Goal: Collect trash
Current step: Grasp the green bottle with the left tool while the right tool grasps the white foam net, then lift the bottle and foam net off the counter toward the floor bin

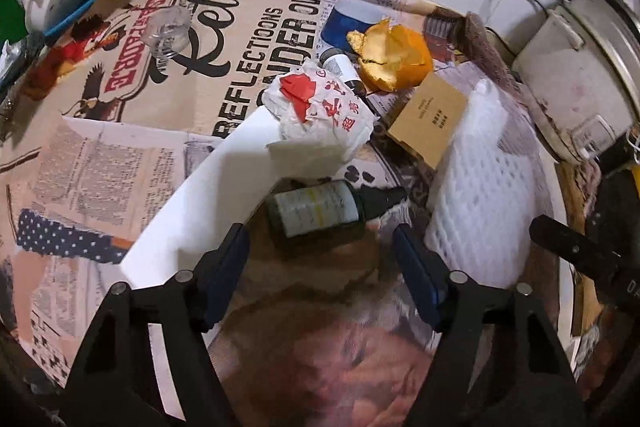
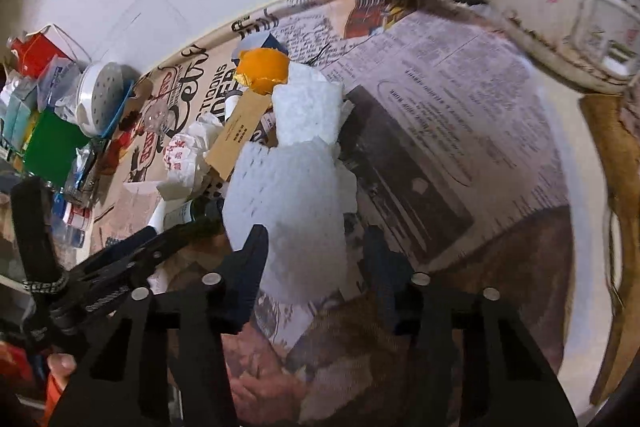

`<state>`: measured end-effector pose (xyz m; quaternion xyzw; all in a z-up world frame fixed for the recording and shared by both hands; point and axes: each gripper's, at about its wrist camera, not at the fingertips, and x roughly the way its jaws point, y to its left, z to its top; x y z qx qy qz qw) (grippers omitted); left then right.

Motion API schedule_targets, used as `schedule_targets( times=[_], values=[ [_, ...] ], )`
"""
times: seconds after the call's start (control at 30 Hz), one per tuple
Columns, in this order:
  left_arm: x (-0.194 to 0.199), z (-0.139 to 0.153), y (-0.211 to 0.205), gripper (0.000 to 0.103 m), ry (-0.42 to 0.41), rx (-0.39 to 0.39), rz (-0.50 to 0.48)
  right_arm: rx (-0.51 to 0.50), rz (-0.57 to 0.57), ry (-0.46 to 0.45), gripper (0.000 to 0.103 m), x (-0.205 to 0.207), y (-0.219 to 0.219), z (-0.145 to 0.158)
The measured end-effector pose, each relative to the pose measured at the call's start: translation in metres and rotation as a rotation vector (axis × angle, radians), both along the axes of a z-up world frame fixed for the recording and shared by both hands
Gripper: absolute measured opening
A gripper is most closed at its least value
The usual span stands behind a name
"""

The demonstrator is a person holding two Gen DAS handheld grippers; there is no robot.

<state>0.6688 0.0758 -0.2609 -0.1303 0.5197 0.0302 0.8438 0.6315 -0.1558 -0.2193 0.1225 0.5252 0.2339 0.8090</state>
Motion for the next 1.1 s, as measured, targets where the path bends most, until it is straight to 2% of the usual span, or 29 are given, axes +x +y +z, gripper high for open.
schedule_targets(
  times=[0.17,0.23,0.43,0.6,0.87,1.1],
  values=[
    [0.012,-0.010,0.001,0.064,0.016,-0.018,0.056,0.047,0.026,0.017,0.035,0.017,-0.002,-0.002],
    [0.014,-0.015,0.001,0.055,0.028,-0.025,0.069,0.053,0.035,0.026,0.030,0.023,-0.001,-0.004],
    [0.009,-0.015,-0.001,0.055,0.014,-0.034,0.073,0.094,0.061,0.068,0.022,0.031,-0.001,-0.014],
    [-0.005,-0.010,-0.009,0.055,0.009,-0.021,0.041,0.051,0.070,0.020,0.012,0.021,0.001,-0.009],
    [-0.038,0.003,-0.003,0.055,-0.001,-0.011,0.023,-0.003,0.025,-0.037,0.010,-0.010,-0.014,0.010],
    [-0.070,0.029,0.012,0.055,-0.066,-0.016,0.019,-0.040,-0.042,-0.084,0.010,-0.041,-0.019,0.026]
  ],
)
